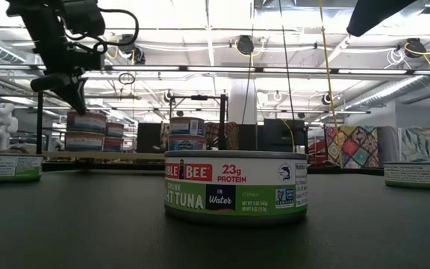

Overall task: Stack canned seafood by type on shelf
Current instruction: Stack the blue-pink tuna can on top of the other blue-pink tuna cans on the shelf, then put the green tuna can on the shelf

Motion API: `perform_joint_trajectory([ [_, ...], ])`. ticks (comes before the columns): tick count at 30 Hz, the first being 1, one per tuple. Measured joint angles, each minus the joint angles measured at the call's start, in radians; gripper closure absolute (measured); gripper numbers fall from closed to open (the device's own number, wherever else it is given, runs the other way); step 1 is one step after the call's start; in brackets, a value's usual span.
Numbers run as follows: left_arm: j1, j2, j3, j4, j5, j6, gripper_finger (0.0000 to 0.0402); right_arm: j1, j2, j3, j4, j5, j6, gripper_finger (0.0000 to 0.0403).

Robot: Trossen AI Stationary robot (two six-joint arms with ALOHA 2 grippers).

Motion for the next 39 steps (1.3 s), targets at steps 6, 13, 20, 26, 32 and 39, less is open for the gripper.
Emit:
perform_joint_trajectory([
  [6, 0.000, 0.001, 0.000, -0.010, -0.002, -0.001, 0.0393, 0.000, 0.000, 0.000, 0.000, 0.000, 0.000, 0.0403],
  [13, 0.000, 0.001, 0.000, -0.001, 0.018, -0.005, 0.0389, 0.000, 0.000, 0.000, 0.000, 0.000, 0.000, 0.0403],
  [20, 0.000, 0.001, 0.000, -0.003, 0.020, -0.004, 0.0388, 0.000, 0.000, 0.000, 0.000, 0.000, 0.000, 0.0403],
  [26, 0.000, 0.002, 0.000, -0.004, 0.023, 0.000, 0.0386, 0.000, 0.000, 0.000, 0.001, 0.000, -0.017, 0.0403],
  [32, 0.000, 0.002, 0.000, -0.004, 0.026, 0.001, 0.0338, 0.000, 0.000, 0.000, 0.002, 0.000, -0.019, 0.0403],
  [39, 0.000, 0.002, 0.000, 0.008, 0.026, -0.027, 0.0274, 0.000, 0.000, 0.000, 0.002, 0.000, -0.023, 0.0403],
])
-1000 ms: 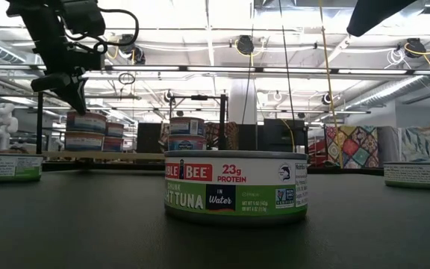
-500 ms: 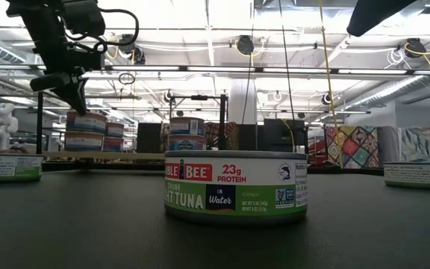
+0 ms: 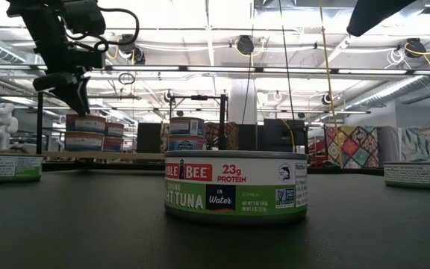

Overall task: Stack canned seafood by type on shelf
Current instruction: Put the green tuna can on the shelf

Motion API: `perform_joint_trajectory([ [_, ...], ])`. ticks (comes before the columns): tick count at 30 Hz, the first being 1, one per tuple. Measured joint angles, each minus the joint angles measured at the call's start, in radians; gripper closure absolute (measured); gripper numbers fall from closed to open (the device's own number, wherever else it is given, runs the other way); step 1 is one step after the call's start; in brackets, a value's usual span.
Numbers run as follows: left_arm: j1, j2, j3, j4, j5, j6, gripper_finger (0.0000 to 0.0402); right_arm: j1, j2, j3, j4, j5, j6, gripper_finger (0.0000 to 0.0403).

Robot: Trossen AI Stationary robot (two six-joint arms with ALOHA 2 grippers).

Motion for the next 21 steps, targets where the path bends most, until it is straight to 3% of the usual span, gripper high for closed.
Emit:
perform_joint_trajectory([
  [4, -0.011, -0.002, 0.004, -0.008, -0.002, -0.030, 0.0267, 0.000, 0.000, 0.000, 0.000, 0.000, 0.000, 0.0403],
  [10, -0.072, -0.018, 0.116, -0.061, -0.002, -0.060, 0.0267, -0.004, 0.000, 0.000, 0.002, 0.000, -0.026, 0.0403],
  [12, -0.103, -0.029, 0.155, -0.065, 0.063, -0.097, 0.0267, -0.012, 0.000, 0.000, 0.003, 0.001, -0.028, 0.0403],
  [16, -0.198, -0.057, 0.181, -0.039, 0.304, -0.205, 0.0267, -0.037, 0.000, 0.000, 0.041, 0.006, -0.090, 0.0403],
  [21, -0.411, -0.059, 0.146, 0.008, 0.352, -0.367, 0.0267, -0.083, 0.000, 0.000, 0.180, 0.055, -0.270, 0.0403],
])
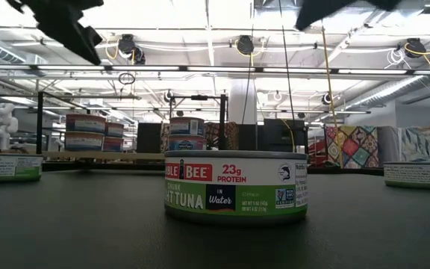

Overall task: Stack canned seafood by type on shelf
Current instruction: Put the green tuna can on the shelf

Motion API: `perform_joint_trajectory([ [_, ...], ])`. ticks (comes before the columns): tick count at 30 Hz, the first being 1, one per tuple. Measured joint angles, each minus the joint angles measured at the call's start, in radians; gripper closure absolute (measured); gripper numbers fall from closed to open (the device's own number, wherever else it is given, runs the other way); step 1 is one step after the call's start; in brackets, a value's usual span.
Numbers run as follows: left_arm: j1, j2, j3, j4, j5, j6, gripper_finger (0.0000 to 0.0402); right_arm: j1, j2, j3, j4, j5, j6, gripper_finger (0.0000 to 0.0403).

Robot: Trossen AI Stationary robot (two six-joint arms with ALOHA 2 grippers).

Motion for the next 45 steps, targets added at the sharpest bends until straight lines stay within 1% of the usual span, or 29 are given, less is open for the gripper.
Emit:
perform_joint_trajectory([
  [4, -0.222, 0.023, -0.037, 0.064, -0.052, -0.149, 0.0267, -0.042, 0.000, 0.000, 0.155, -0.004, -0.217, 0.0403],
  [7, -0.410, 0.056, -0.057, 0.118, -0.097, -0.272, 0.0267, -0.072, 0.000, 0.000, 0.265, -0.004, -0.370, 0.0403],
  [9, -0.538, 0.091, -0.059, 0.134, -0.148, -0.352, 0.0267, -0.089, 0.000, 0.000, 0.322, -0.005, -0.446, 0.0403],
  [14, -0.827, 0.219, -0.059, 0.167, -0.270, -0.519, 0.0267, -0.114, 0.000, 0.000, 0.382, -0.012, -0.510, 0.0403],
  [16, -0.916, 0.289, -0.059, 0.164, -0.295, -0.590, 0.0267, -0.116, 0.000, 0.000, 0.381, -0.013, -0.512, 0.0403],
  [19, -1.022, 0.402, -0.059, 0.163, -0.304, -0.677, 0.0267, -0.118, 0.000, 0.000, 0.381, -0.013, -0.516, 0.0403],
  [24, -1.142, 0.567, -0.044, 0.158, -0.356, -0.734, 0.0267, -0.118, 0.000, 0.000, 0.381, -0.012, -0.516, 0.0403],
  [28, -1.200, 0.656, -0.002, 0.149, -0.410, -0.792, 0.0267, -0.118, 0.000, 0.000, 0.381, -0.012, -0.531, 0.0403],
  [31, -1.219, 0.706, 0.021, 0.119, -0.446, -0.850, 0.0267, -0.118, 0.000, 0.000, 0.381, -0.012, -0.537, 0.0403],
  [34, -1.232, 0.751, 0.030, 0.078, -0.479, -0.939, 0.0267, -0.123, 0.000, 0.000, 0.386, -0.010, -0.538, 0.0403],
  [37, -1.244, 0.794, 0.030, 0.071, -0.487, -0.978, 0.0267, -0.127, 0.000, 0.000, 0.397, -0.007, -0.537, 0.0403],
  [40, -1.250, 0.828, 0.030, 0.056, -0.490, -1.003, 0.0267, -0.127, 0.000, 0.000, 0.419, -0.009, -0.536, 0.0403],
  [45, -1.253, 0.852, 0.032, 0.034, -0.518, -1.003, 0.0267, -0.125, 0.000, 0.000, 0.419, -0.012, -0.535, 0.0403],
])
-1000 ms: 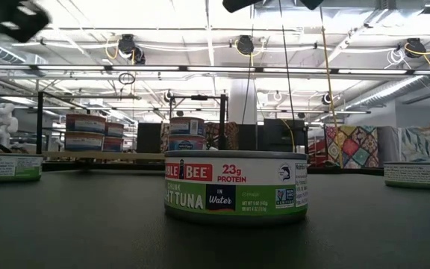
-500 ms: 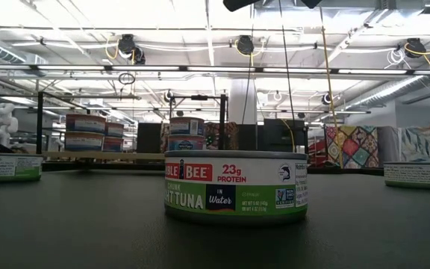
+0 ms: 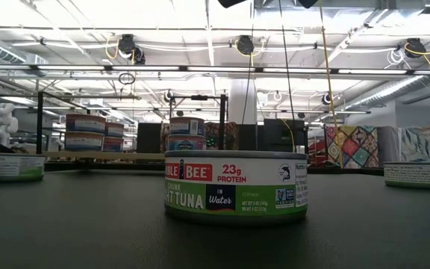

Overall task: Stack canned seafood by type on shelf
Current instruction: Put the green tuna can on the shelf

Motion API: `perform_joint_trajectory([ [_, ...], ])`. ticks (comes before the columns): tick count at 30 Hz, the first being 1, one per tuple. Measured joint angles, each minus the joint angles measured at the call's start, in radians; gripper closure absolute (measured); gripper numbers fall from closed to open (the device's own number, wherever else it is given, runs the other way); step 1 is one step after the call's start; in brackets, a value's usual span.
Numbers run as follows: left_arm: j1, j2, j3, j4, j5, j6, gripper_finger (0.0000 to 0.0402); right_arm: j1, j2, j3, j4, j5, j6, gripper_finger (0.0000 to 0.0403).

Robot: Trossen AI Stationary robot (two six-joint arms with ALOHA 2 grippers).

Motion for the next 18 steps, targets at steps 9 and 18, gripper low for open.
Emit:
perform_joint_trajectory([
  [9, 0.002, 0.001, -0.003, -0.071, -0.008, -0.001, 0.0272, 0.000, 0.000, 0.000, -0.001, 0.000, -0.001, 0.0403],
  [18, 0.002, 0.008, -0.031, -0.072, -0.033, -0.041, 0.0310, 0.001, 0.000, 0.000, -0.001, 0.000, 0.000, 0.0403],
])
